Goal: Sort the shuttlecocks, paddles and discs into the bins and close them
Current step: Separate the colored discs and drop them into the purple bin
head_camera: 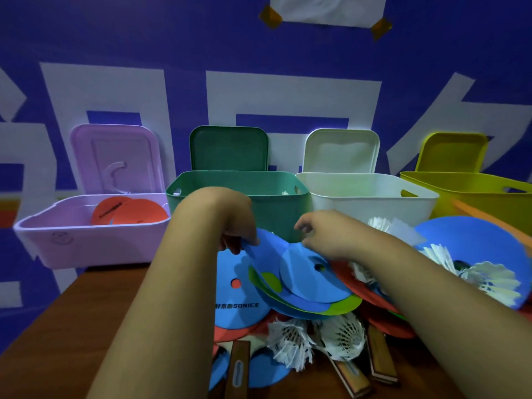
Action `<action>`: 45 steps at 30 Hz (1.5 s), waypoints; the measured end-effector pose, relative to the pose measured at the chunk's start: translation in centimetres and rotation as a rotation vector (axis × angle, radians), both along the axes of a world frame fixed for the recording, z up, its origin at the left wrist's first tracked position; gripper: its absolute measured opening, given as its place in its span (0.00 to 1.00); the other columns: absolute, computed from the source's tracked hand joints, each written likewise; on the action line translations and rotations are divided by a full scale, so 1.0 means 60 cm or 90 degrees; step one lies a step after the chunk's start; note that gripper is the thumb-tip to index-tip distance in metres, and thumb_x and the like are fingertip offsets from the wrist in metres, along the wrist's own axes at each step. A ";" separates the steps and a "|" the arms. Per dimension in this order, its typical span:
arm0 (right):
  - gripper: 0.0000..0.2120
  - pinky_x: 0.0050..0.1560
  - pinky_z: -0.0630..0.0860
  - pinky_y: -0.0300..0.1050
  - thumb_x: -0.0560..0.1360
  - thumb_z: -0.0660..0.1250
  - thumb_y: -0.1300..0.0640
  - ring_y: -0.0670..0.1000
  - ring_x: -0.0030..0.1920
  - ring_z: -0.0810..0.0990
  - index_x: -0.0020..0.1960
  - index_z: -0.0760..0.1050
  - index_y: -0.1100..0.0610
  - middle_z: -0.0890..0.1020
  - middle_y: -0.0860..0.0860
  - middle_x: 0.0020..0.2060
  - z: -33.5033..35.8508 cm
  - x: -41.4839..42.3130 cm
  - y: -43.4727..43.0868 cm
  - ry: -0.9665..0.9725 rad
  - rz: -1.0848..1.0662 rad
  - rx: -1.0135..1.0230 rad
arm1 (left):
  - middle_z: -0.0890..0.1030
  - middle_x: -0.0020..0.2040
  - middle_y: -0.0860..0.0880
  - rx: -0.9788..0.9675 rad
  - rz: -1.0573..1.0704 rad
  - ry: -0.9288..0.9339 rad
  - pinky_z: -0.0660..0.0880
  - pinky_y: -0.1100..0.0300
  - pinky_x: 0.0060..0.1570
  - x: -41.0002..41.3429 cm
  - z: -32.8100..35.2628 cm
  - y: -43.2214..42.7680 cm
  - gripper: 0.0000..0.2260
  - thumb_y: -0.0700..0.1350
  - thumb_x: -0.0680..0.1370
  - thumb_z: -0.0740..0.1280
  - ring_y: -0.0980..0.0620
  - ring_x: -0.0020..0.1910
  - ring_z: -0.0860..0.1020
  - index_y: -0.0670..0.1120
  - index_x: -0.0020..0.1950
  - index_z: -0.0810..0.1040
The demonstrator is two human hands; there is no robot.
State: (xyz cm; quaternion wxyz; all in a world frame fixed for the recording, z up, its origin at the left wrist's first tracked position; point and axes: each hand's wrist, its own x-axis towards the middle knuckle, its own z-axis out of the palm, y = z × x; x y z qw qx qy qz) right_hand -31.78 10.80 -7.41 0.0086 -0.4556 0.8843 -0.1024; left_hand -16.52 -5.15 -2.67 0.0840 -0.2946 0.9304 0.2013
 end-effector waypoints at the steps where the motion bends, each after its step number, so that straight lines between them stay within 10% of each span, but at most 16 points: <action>1: 0.25 0.66 0.75 0.48 0.79 0.66 0.58 0.55 0.68 0.78 0.76 0.73 0.48 0.79 0.51 0.70 -0.004 -0.004 0.002 0.021 0.004 0.038 | 0.88 0.40 0.48 -0.017 -0.003 0.011 0.85 0.46 0.53 0.000 0.001 0.000 0.12 0.49 0.80 0.73 0.46 0.48 0.88 0.40 0.53 0.85; 22: 0.25 0.60 0.78 0.49 0.75 0.72 0.57 0.54 0.60 0.80 0.72 0.77 0.49 0.82 0.50 0.63 -0.012 -0.036 -0.016 0.065 0.032 0.101 | 0.87 0.42 0.48 -0.052 -0.024 0.099 0.85 0.55 0.41 -0.003 0.005 0.000 0.08 0.45 0.82 0.71 0.49 0.42 0.87 0.42 0.56 0.84; 29: 0.05 0.41 0.73 0.36 0.75 0.76 0.55 0.42 0.44 0.81 0.49 0.84 0.46 0.83 0.41 0.42 0.009 -0.036 -0.010 -0.032 0.070 -0.099 | 0.82 0.53 0.52 -0.089 -0.043 0.105 0.81 0.58 0.40 -0.001 0.008 0.008 0.18 0.54 0.79 0.74 0.49 0.40 0.86 0.53 0.67 0.80; 37: 0.06 0.41 0.79 0.39 0.78 0.74 0.62 0.40 0.38 0.81 0.50 0.85 0.51 0.85 0.44 0.37 0.034 -0.014 -0.016 -0.342 0.092 -0.415 | 0.85 0.52 0.52 -0.136 -0.087 0.177 0.79 0.50 0.56 -0.011 0.014 0.015 0.15 0.61 0.77 0.73 0.51 0.49 0.82 0.54 0.58 0.85; 41: 0.13 0.50 0.83 0.56 0.69 0.64 0.62 0.53 0.43 0.83 0.49 0.83 0.54 0.86 0.56 0.43 0.026 -0.007 -0.031 -0.368 0.024 -0.361 | 0.83 0.45 0.50 -0.093 -0.027 0.345 0.76 0.55 0.42 0.004 0.028 0.000 0.08 0.53 0.79 0.72 0.51 0.42 0.81 0.50 0.49 0.83; 45: 0.19 0.57 0.81 0.44 0.73 0.72 0.55 0.50 0.52 0.83 0.63 0.80 0.54 0.85 0.50 0.54 0.006 -0.001 -0.030 -0.189 0.016 -0.076 | 0.85 0.47 0.50 0.025 0.084 0.521 0.81 0.48 0.52 0.033 0.036 -0.032 0.08 0.54 0.79 0.72 0.48 0.47 0.83 0.50 0.52 0.83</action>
